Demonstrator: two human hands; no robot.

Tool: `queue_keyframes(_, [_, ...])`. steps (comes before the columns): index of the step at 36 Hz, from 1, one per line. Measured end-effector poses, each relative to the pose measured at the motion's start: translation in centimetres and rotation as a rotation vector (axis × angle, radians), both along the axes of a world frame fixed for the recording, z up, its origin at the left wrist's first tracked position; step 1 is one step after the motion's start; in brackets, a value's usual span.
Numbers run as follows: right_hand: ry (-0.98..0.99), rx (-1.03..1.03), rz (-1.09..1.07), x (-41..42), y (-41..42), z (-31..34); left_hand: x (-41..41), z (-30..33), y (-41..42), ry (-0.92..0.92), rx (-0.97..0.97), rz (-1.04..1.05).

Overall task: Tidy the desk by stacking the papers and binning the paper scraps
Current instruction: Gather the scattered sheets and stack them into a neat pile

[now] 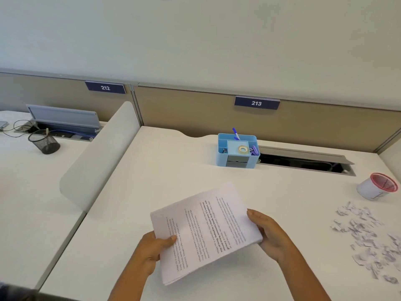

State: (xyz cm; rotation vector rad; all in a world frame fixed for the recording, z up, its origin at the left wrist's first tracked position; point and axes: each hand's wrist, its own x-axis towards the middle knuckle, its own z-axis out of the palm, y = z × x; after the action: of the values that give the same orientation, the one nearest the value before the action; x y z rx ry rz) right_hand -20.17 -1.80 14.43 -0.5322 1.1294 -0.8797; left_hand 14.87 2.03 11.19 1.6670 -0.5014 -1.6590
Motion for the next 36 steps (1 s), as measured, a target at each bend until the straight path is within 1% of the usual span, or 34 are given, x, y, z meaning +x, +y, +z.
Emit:
queue_keyframes(3, [-0.174, 0.037, -0.077, 0.6, 0.2, -0.6, 0.0, -0.3, 0.5, 0.061, -0.004, 0.082])
queue_keyframes(6, [-0.204, 0.016, -0.087, 2.2, 0.2, -0.5, -0.2, -0.5, 0.7, 0.074, 0.001, 0.163])
queue_keyframes(8, [-0.175, -0.008, -0.084, 3.7, 0.3, -0.5, -0.8, -0.5, 0.9, 0.112, -0.001, 0.217])
queue_keyframes(11, [-0.064, -0.026, -0.048, 6.1, 0.9, -0.7, -2.8, -0.2, 1.3, 0.191, -0.022, 0.282])
queue_keyframes(16, [0.105, -0.04, -0.033, 8.6, 1.6, -0.4, -6.1, 0.4, 2.5, 0.268, -0.029, 0.312])
queue_keyframes(21, [0.201, -0.016, -0.042, 7.5, 1.2, -0.1, -5.2, 0.6, 2.6, 0.242, -0.059, 0.273])
queue_keyframes(24, [0.247, -0.018, -0.028, 6.4, 0.9, 0.4, -3.5, 0.6, 1.9, 0.181, -0.089, 0.246])
queue_keyframes(26, [0.277, -0.026, -0.003, 5.6, 0.8, 0.7, -2.3, 0.8, 1.3, 0.113, -0.11, 0.183])
queue_keyframes(28, [0.317, -0.04, 0.035, 5.1, 0.6, 0.9, -1.5, 1.1, 0.6, 0.045, -0.127, 0.077])
queue_keyframes(31, [0.38, -0.053, 0.084, 4.8, 0.4, 1.0, -1.6, 1.7, -0.4, 0.0, -0.144, -0.079])
queue_keyframes(33, [0.396, -0.067, 0.108, 4.9, 0.4, 1.1, -2.3, 2.2, -1.3, -0.038, -0.165, -0.128])
queue_keyframes(36, [0.411, -0.099, 0.122, 5.1, 0.3, 1.4, -3.6, 2.7, -2.6, -0.064, -0.211, -0.129])
